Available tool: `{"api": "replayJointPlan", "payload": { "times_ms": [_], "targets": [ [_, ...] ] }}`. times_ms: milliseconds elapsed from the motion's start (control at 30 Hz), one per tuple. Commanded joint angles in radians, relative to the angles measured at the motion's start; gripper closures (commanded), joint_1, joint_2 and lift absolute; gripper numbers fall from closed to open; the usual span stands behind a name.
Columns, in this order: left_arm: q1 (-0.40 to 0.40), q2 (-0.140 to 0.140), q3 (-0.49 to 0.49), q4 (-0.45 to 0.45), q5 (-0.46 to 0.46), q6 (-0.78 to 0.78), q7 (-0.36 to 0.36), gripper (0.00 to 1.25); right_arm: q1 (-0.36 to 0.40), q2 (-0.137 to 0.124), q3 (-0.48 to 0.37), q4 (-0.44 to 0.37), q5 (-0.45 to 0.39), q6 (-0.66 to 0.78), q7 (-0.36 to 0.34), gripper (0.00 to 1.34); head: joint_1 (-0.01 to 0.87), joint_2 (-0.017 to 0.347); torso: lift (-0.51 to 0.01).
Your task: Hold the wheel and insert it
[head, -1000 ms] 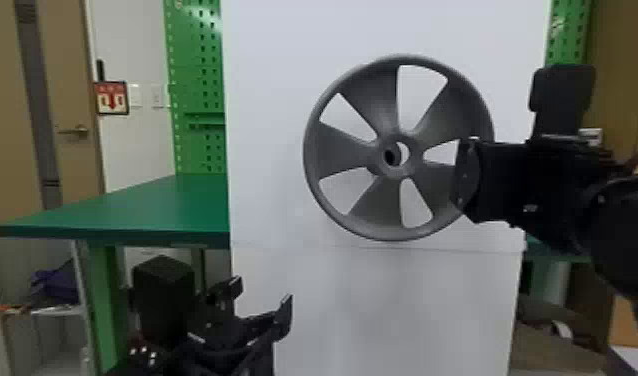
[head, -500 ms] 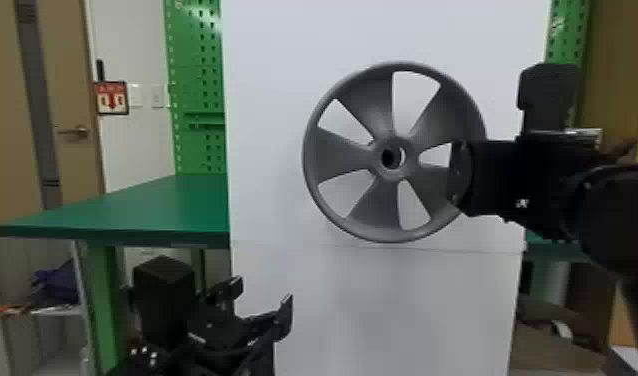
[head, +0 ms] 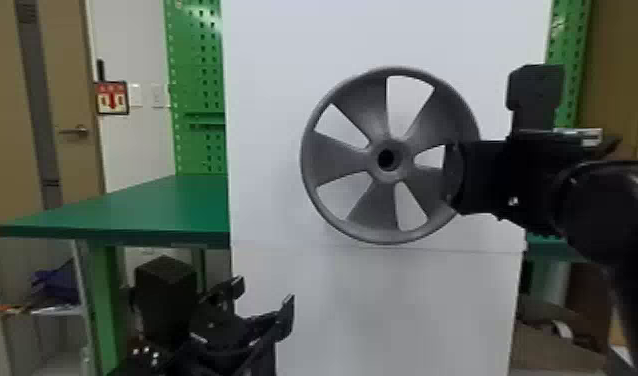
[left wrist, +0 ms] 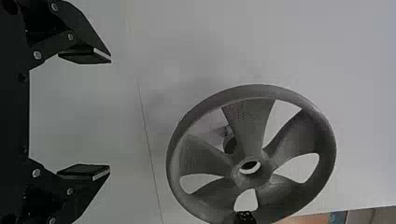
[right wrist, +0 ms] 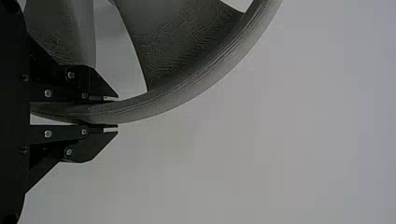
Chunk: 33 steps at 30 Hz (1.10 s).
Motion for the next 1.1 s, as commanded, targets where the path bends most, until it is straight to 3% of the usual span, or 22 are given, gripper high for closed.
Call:
{"api": "replayJointPlan", "payload": {
  "times_ms": [0,1067],
  "targets": [
    [0.000,0.000,0.000,0.000,0.000,-0.001,0.000,0.42,-0.008,0.000,0.007,0.015,0.005,-0.015,0.000,1.19,0.181,0.098,-0.494],
    [-0.002,0.002,-0.002,0.002,0.003,-0.005,0.000,0.42,-0.043,0.008,0.007,0.141,0.079,-0.125,0.058,1.19,0.181,0.098,-0.494]
  ]
}}
